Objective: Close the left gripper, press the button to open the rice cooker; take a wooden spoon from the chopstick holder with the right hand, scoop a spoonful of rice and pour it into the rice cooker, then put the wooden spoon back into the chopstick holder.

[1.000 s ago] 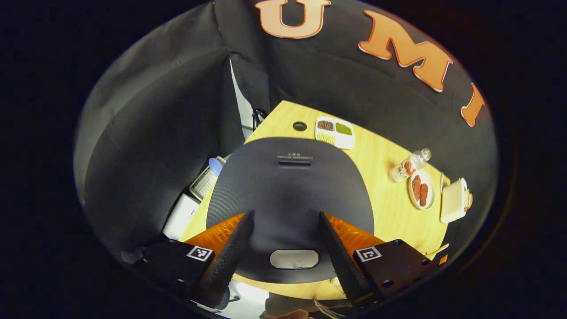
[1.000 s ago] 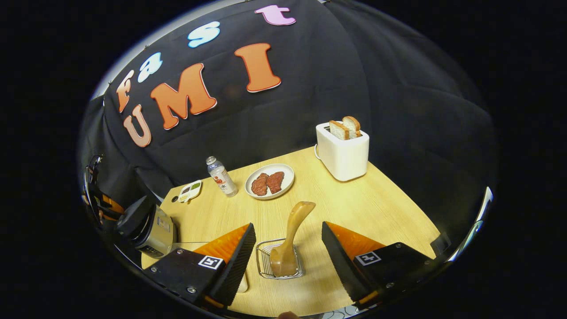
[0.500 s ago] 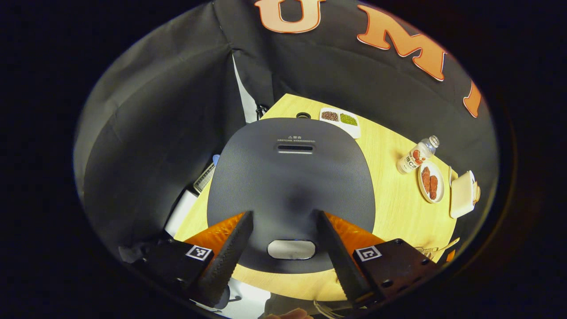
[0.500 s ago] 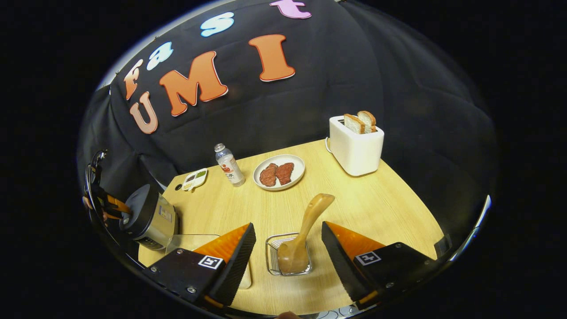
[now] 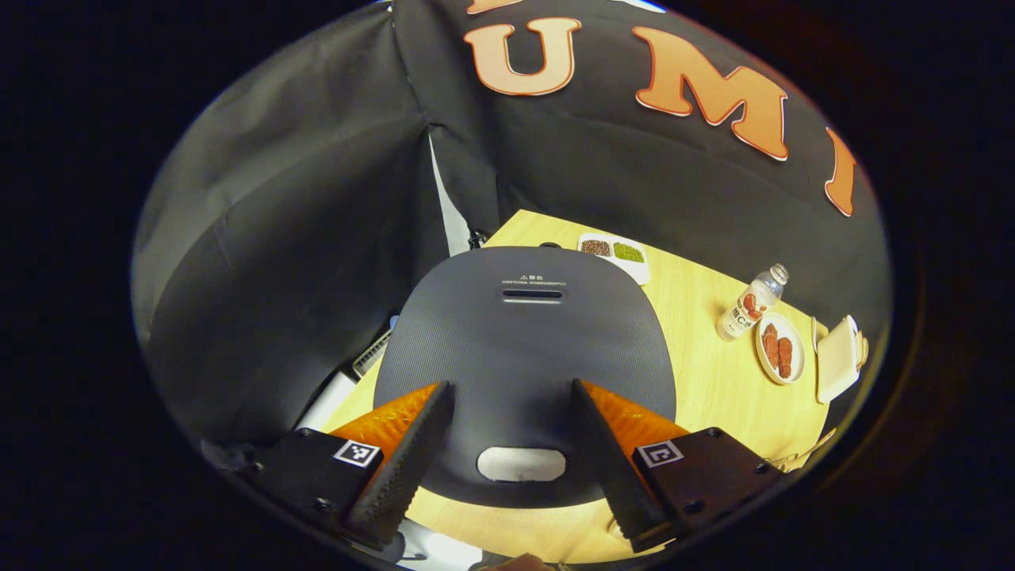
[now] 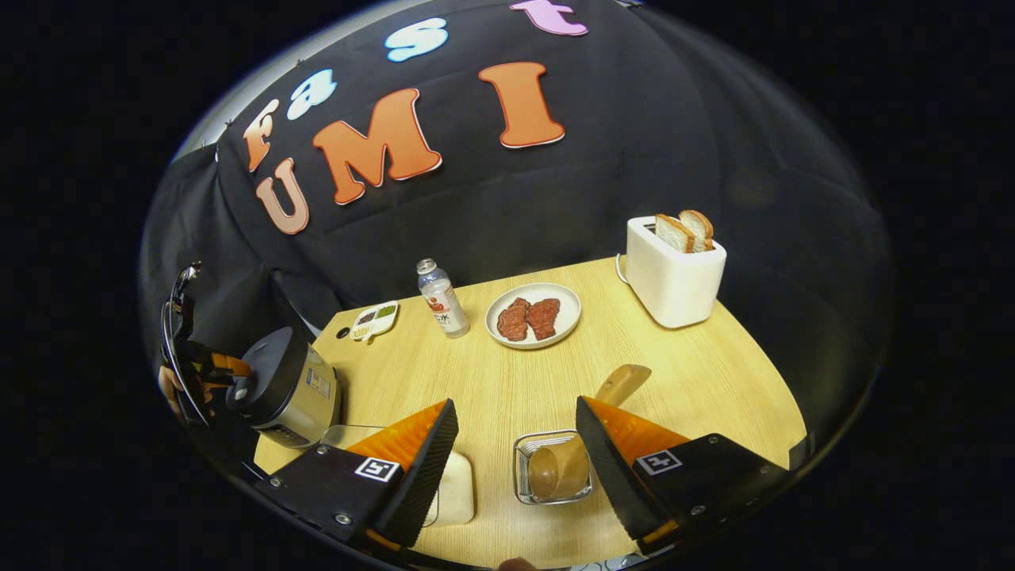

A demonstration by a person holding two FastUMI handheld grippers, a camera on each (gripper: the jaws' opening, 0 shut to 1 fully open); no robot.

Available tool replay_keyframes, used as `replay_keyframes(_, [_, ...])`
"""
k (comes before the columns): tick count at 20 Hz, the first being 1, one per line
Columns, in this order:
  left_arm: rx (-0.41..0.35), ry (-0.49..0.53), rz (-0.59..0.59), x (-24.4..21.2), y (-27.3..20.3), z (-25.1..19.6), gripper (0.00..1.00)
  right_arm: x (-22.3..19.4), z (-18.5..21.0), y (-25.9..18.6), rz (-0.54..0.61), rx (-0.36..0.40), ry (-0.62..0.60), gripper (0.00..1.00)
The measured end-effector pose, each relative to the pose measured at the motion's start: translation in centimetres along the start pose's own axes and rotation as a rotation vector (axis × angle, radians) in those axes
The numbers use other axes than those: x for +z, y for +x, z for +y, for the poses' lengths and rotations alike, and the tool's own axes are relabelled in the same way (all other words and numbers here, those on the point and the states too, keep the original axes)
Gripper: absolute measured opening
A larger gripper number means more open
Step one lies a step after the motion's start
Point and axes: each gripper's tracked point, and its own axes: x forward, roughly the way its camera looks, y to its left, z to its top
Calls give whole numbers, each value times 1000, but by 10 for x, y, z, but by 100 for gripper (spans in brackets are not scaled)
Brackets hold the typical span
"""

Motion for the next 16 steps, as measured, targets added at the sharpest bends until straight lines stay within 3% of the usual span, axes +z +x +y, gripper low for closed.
replay_keyframes(3, [-14,-5,-138,5,-21,5,100,28,10,-1,-93,-28,-41,93])
replay_keyframes(10, [-34,148,-535,45,-109,-1,100,97,63,-18,-320,-21,-236,93])
replay_keyframes(14, [-127,166,-655,51,-157,-37,100,125,106,-30,-409,52,-286,93])
replay_keyframes(16, [-168,186,-729,53,-167,-55,100,136,111,-37,-452,49,-319,93])
